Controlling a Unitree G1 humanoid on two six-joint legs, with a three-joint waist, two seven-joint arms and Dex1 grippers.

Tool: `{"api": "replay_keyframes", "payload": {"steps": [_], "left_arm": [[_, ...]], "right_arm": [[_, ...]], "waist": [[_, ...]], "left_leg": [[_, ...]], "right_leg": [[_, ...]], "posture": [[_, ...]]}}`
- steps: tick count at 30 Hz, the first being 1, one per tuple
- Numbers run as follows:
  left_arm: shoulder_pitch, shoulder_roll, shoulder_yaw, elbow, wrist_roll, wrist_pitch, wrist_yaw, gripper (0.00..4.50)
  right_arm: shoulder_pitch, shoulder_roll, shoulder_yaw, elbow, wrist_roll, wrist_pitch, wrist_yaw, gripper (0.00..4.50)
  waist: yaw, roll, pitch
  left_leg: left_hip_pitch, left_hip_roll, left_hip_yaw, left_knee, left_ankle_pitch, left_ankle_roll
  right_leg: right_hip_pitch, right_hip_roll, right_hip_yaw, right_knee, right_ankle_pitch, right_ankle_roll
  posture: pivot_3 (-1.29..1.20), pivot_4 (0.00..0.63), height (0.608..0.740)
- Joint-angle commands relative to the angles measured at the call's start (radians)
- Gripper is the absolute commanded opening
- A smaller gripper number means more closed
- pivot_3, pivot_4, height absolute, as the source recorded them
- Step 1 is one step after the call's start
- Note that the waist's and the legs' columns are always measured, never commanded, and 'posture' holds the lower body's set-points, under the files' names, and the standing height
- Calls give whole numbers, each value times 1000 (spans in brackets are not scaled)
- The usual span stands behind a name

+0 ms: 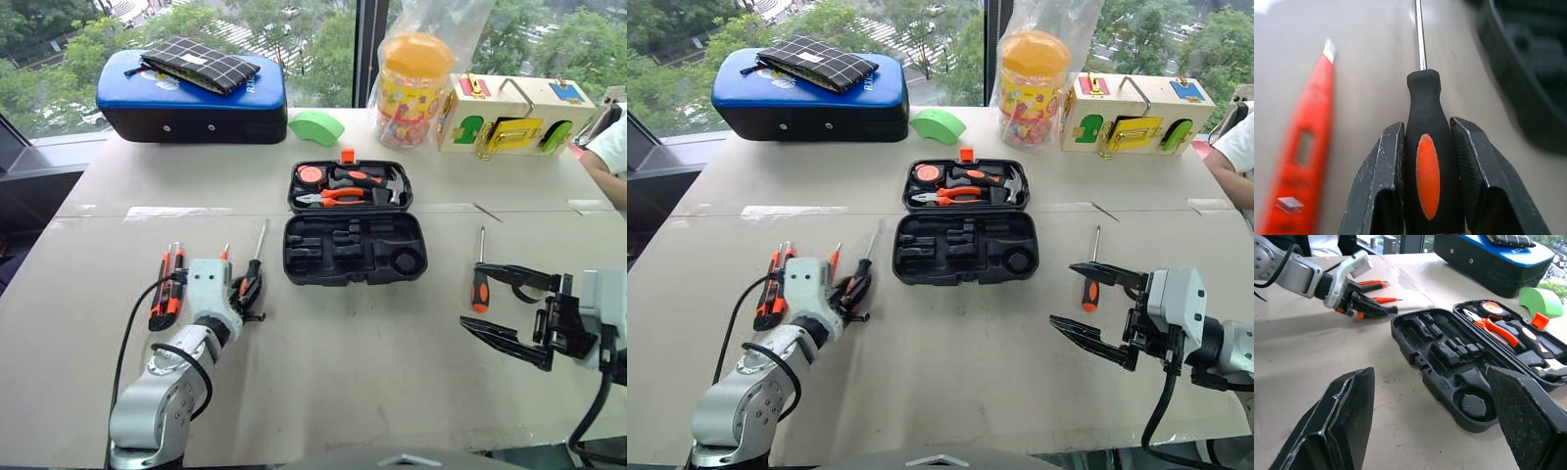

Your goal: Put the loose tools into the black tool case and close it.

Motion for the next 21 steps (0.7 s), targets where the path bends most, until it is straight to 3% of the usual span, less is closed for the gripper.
{"api": "replay_keyframes", "payload": {"steps": [1,4,8,14,21], "left_arm": [[-161,112,29,0,-81,-93,-203,820],[-288,261,-76,90,-120,-131,-505,820],[-549,405,-321,449,69,-404,-904,820],[-977,318,-568,1178,362,-847,-1175,820],[-1174,201,-631,1604,533,-1115,-1178,820]], "right_arm": [[-10,21,-2,-42,15,-7,-40,3658],[-12,44,5,-49,9,-4,-82,3658],[14,77,2,-51,-25,-28,-113,3658],[119,118,-61,-97,-61,-71,-135,3658],[226,178,-80,-134,-98,-123,-161,3658]], "waist": [[5,0,0],[5,0,0],[3,4,2],[-2,2,4],[-15,-1,5]], "left_leg": [[0,0,0,0,0,0],[0,-1,1,0,0,0],[0,-3,2,0,0,0],[-1,-3,2,1,0,1],[-1,-2,4,5,-3,6]], "right_leg": [[0,0,0,0,0,0],[0,0,1,0,0,0],[0,1,1,0,0,0],[0,8,-2,0,0,0],[0,9,-1,2,2,6]], "posture": [[0,150,740],[0,150,740],[0,150,740],[0,150,740],[0,150,740]]}}
